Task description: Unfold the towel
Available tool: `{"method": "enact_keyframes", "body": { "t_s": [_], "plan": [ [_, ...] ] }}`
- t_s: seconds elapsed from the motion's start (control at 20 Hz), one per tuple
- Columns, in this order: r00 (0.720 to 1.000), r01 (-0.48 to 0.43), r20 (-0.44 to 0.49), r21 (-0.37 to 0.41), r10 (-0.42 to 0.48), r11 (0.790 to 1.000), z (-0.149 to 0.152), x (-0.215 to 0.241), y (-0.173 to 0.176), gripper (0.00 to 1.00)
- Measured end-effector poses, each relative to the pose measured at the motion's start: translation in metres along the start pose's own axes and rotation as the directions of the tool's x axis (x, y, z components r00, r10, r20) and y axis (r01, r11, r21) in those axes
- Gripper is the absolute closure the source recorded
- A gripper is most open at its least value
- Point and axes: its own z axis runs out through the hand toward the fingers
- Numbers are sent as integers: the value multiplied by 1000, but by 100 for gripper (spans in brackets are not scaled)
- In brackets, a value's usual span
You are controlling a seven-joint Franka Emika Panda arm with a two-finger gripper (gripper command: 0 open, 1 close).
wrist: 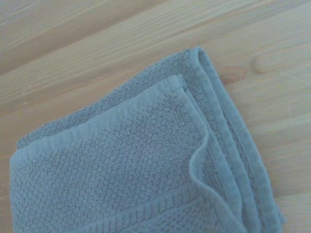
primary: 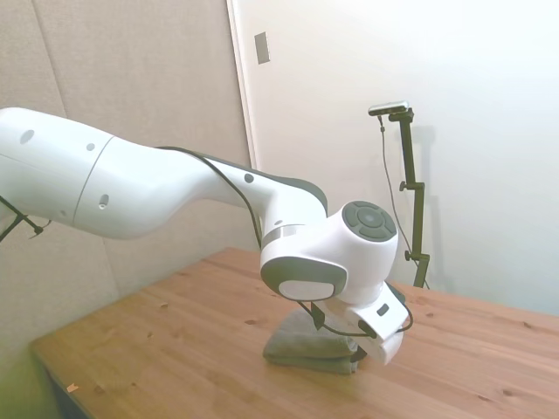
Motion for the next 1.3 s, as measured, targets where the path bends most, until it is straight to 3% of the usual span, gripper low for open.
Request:
{"method": "enact_keyframes", "body": {
  "t_s": [1.3],
  "plan": [
    [999,45,2,13,-45,999,7,11,4,100]
  ]
}}
